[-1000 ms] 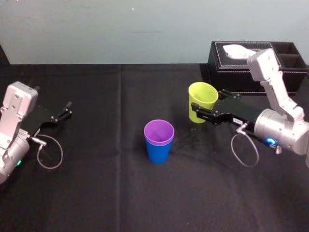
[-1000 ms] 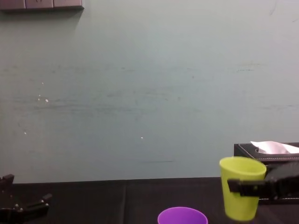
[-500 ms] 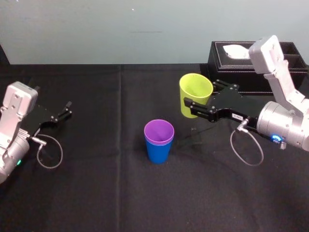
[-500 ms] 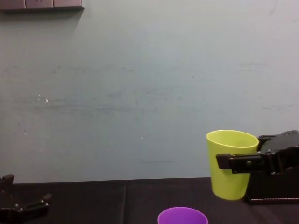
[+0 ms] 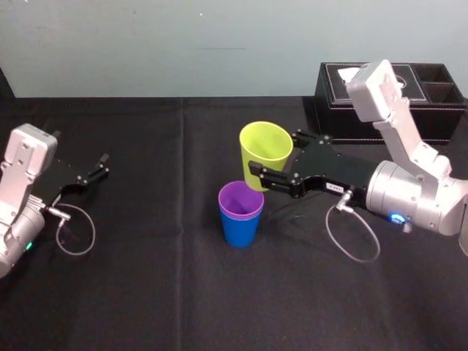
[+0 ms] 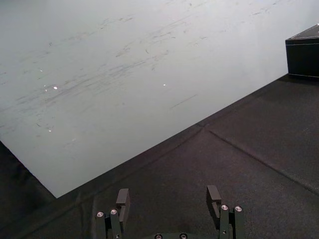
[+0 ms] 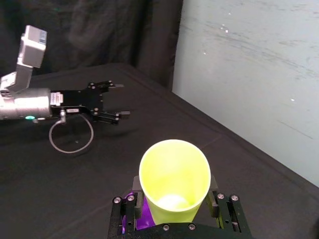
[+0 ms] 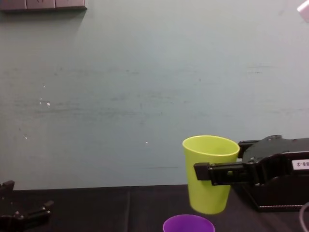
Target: Stack the three plastic cups sequentially using one hand.
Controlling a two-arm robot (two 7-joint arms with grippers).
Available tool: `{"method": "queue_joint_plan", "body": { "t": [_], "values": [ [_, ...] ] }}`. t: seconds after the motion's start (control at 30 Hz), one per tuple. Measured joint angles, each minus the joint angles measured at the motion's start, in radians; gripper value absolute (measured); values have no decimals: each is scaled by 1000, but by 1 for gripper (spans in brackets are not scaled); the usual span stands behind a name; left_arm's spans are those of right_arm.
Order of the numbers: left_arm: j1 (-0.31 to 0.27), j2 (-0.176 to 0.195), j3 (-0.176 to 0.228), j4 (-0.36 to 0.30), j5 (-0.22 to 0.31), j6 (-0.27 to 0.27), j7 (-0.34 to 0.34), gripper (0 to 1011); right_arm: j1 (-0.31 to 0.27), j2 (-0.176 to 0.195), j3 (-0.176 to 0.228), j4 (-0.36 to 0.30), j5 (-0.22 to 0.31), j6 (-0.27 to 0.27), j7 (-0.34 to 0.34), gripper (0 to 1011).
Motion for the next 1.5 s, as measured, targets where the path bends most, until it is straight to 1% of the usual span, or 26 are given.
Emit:
{"method": "queue_joint_plan", "body": {
  "t": [0.27,0.7,1.23,1.5],
  "values": [
    [0,0,0,0,0,0,0,1011,9,-5,-30,-3,-2,0,6,732],
    [0,0,0,0,0,0,0,1011,16,-13,-60,10,-8,-1,9,732],
    [0,0,0,0,0,0,0,1011,36,-32,-80,75,15,-7,25,733],
    [0,0,0,0,0,0,0,1011,40,-34,-90,88,17,-9,28,733]
  ]
}}
